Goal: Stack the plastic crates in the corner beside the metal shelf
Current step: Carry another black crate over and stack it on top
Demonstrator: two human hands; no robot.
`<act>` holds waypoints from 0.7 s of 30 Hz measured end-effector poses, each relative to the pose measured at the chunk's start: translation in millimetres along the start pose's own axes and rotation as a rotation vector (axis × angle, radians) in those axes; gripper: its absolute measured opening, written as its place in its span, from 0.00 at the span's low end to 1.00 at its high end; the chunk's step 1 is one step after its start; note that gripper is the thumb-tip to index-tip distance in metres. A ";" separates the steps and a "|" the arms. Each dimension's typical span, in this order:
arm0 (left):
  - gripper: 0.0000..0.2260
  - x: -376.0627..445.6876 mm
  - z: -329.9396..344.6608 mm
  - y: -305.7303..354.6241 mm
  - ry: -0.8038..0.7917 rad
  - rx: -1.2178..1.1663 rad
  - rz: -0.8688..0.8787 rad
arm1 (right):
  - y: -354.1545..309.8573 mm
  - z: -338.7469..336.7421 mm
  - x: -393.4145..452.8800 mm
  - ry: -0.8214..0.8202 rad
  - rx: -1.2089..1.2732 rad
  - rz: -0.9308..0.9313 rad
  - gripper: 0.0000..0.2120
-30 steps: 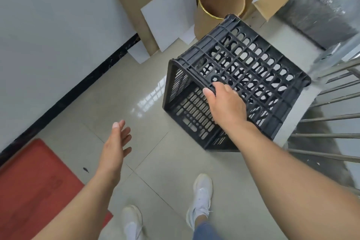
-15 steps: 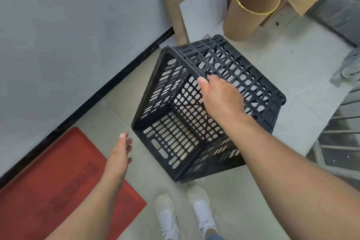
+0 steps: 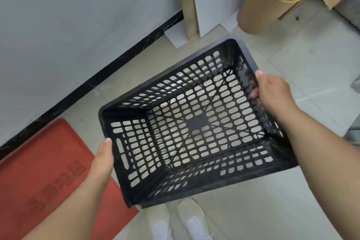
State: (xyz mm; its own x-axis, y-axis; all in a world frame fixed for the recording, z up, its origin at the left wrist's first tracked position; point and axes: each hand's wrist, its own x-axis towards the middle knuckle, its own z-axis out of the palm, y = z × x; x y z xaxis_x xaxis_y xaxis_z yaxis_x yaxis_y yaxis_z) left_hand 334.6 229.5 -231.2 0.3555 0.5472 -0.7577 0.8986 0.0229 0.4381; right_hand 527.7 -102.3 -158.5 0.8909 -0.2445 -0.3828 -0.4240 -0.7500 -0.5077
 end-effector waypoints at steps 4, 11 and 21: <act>0.25 39.3 13.1 -15.8 0.040 0.021 -0.094 | 56.2 24.8 13.4 -0.022 0.185 0.136 0.24; 0.20 72.2 12.6 -20.0 -0.022 -0.260 -0.157 | 119.7 64.5 17.1 -0.090 0.328 0.366 0.21; 0.24 69.3 12.3 -18.1 -0.116 -0.292 -0.133 | 151.5 72.9 2.5 -0.152 0.344 0.595 0.26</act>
State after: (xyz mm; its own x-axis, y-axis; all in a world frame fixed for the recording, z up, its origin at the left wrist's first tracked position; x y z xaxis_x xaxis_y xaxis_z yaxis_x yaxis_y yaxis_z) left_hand 346.1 256.8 -297.6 0.2818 0.4252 -0.8601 0.8337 0.3352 0.4388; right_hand 453.8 -171.7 -292.7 0.4695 -0.4459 -0.7620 -0.8822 -0.2725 -0.3841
